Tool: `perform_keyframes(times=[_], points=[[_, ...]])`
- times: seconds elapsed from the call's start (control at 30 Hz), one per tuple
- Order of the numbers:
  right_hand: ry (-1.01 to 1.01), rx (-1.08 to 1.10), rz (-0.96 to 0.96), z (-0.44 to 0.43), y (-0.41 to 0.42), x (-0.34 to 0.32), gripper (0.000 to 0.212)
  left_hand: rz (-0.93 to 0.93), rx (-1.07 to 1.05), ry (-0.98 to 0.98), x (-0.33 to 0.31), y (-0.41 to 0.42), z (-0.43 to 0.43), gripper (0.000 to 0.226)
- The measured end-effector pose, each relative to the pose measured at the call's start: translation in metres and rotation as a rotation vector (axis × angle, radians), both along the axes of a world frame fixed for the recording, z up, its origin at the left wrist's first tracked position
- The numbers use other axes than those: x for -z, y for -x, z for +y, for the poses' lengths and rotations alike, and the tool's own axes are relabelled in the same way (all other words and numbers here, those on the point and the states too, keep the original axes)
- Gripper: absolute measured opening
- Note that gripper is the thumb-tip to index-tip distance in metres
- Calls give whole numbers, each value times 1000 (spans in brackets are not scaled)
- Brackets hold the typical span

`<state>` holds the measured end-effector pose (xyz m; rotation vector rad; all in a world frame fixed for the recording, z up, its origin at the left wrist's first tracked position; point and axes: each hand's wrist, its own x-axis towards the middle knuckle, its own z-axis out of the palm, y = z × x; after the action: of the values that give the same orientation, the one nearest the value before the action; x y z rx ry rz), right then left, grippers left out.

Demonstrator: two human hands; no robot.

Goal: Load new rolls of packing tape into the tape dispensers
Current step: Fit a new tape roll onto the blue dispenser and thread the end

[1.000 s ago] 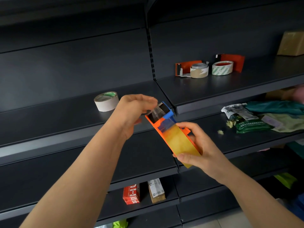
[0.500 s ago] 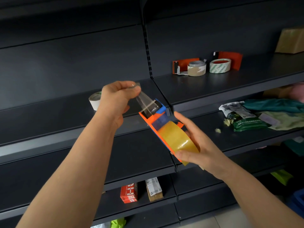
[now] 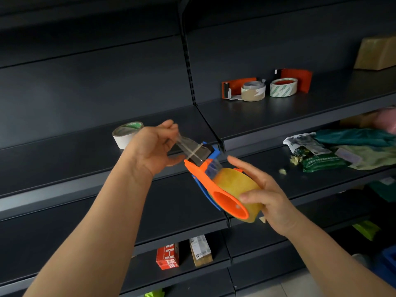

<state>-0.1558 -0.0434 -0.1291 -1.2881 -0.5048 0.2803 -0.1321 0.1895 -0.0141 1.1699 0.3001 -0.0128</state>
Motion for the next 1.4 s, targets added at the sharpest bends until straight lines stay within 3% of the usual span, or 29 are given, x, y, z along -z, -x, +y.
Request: perform_keyframes(times=[0.1, 0.17, 0.3, 0.37, 0.47, 0.63, 0.77, 0.87, 0.93, 1.0, 1.07, 1.2, 1.4], points=[[-60, 29, 29, -6, -5, 5, 82, -51, -127, 185, -8, -1, 16, 29], [-112, 58, 67, -12, -8, 6, 80, -94, -173, 133, -10, 4, 21, 41], [-260, 29, 137, -17, -14, -2, 75, -124, 109, -107, 13, 24, -3, 71], [-338, -43, 163, -17, -19, -7, 87, -120, 364, -262, 27, 32, -13, 91], [-431, -277, 221, -18, -27, -11, 96, -203, 736, -505, 37, 37, -18, 67], [-447, -508, 294, -16, -38, -12, 74, -218, 815, -454, 39, 40, -21, 62], [-332, -268, 333, -18, -34, -23, 73, -200, 747, -430, 41, 42, -28, 61], [-121, 32, 308, -18, -25, -38, 46, -202, 651, -354, 43, 43, -37, 49], [111, 267, 155, -18, -19, -46, 26, -211, 553, -347, 42, 41, -42, 52], [214, 503, -26, -19, -11, -51, 16, -195, 444, -384, 41, 39, -50, 59], [229, 506, -161, -22, -3, -54, 30, -178, 340, -423, 41, 37, -59, 63], [538, 260, -306, -18, 10, -53, 81, -215, 250, -464, 44, 36, -77, 60], [526, 276, -303, -16, 11, -46, 86, -247, 290, -445, 50, 46, -91, 42]])
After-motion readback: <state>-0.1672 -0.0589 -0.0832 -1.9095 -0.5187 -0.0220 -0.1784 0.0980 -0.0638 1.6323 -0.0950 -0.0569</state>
